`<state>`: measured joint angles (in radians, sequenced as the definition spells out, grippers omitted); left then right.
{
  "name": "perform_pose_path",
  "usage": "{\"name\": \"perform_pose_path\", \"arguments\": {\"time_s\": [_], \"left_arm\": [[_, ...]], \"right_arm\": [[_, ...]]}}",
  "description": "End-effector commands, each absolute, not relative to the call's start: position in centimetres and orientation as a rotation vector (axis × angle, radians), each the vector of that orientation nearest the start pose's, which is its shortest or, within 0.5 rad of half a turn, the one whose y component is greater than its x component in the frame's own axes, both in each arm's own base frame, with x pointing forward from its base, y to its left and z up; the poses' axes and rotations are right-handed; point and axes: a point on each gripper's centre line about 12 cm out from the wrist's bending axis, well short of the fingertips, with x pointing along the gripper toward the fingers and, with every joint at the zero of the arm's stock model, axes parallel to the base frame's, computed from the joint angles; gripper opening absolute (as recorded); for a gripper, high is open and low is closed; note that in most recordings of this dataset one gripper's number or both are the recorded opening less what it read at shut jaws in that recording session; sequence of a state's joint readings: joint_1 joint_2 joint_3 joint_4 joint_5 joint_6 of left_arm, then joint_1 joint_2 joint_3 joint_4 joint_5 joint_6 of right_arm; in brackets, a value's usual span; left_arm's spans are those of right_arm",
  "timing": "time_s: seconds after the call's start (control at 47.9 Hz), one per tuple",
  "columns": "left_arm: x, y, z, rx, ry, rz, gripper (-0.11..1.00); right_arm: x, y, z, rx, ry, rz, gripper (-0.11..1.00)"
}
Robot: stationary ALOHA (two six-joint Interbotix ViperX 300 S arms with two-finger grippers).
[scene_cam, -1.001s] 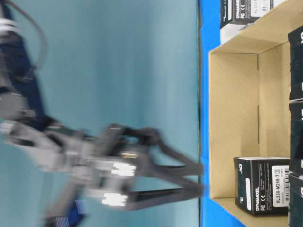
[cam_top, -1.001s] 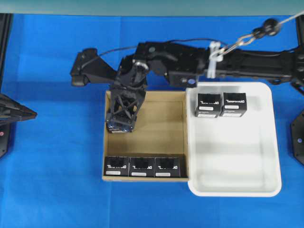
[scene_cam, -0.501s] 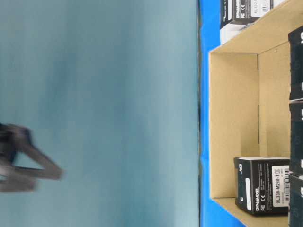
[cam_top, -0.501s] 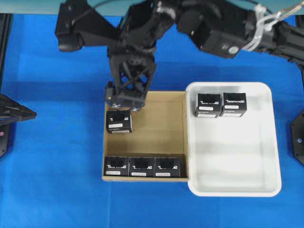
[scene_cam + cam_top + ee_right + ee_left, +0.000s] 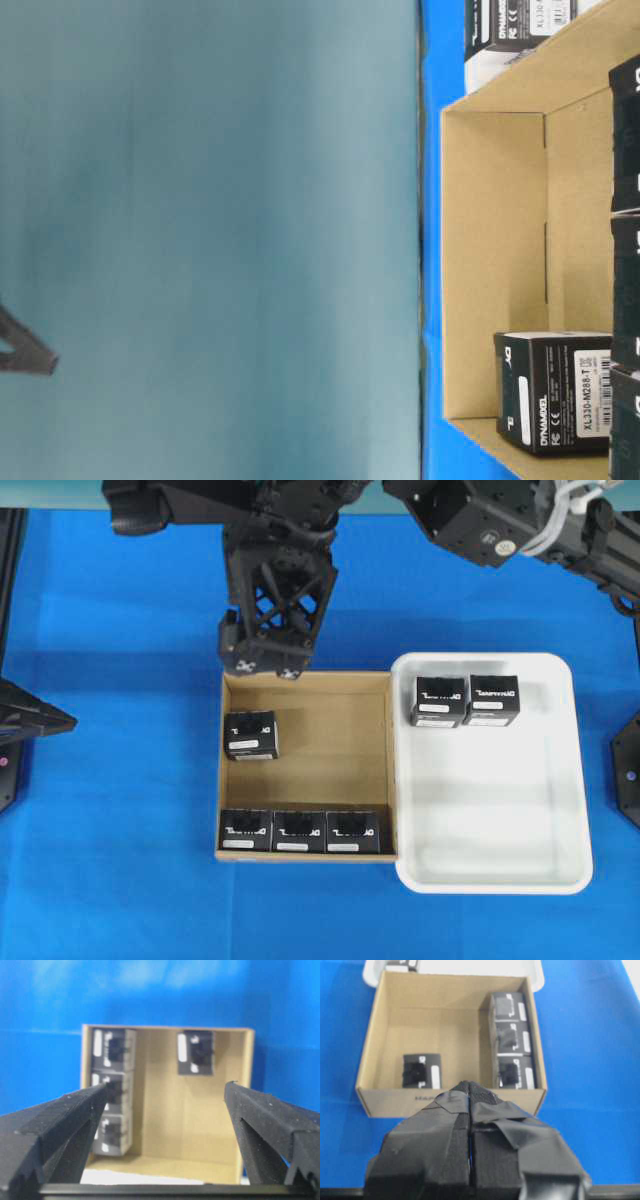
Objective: Pick the box from inside the cardboard box.
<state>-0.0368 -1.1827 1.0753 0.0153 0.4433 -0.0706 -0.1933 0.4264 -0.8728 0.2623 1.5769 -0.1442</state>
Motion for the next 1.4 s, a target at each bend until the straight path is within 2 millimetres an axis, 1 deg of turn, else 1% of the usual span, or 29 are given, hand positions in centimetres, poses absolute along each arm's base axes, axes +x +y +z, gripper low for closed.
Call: {"name": "perform_pose_path", "arguments": {"time_s": [0.0,0.083,0.209,0.438,0.542,0.668,0.709,0.918,1.001,1.231,1.377], "left_arm": [[15.6,-0.5,30.1,-0.049,0.304,-0.024,-0.07],[15.6,-0.5,30.2,-0.049,0.303,-0.024,-0.07],[15.6,-0.5,30.1,-0.048,0.304,-0.024,-0.07],[15.6,-0.5,30.1,-0.049,0.304,-0.024,-0.07],[15.6,-0.5,30.2,-0.049,0.303,-0.022,-0.07],[15.6,-0.5,30.1,-0.048,0.304,-0.023,-0.07],[15.6,-0.5,30.2,-0.048,0.303,-0.024,-0.07],[15.6,-0.5,30.2,-0.049,0.304,-0.024,-0.07],[15.6,-0.5,30.3,-0.049,0.301,-0.024,-0.07],[15.6,-0.5,30.4,-0.050,0.300,-0.022,-0.07],[15.7,-0.5,30.3,-0.048,0.301,-0.023,-0.07]], "right_arm": [[49.2,-6.7,39.6,0.119,1.112,0.130,0.99],[49.4,-6.7,37.9,0.123,1.152,0.125,0.99],[49.9,-7.0,34.9,0.124,1.191,0.108,0.99],[51.1,-7.4,29.9,0.102,1.171,0.096,0.99],[51.1,-7.2,28.1,0.103,1.185,0.097,0.99],[51.1,-6.8,26.5,0.100,1.191,0.099,0.99],[51.1,-6.7,25.5,0.099,1.197,0.101,0.99],[51.6,-5.8,22.1,0.091,1.188,0.096,0.99],[51.7,-5.5,20.8,0.055,1.197,0.091,0.99],[52.1,-4.8,18.5,0.028,1.216,0.083,0.99],[52.2,-4.9,17.9,0.025,1.226,0.087,0.99]]}}
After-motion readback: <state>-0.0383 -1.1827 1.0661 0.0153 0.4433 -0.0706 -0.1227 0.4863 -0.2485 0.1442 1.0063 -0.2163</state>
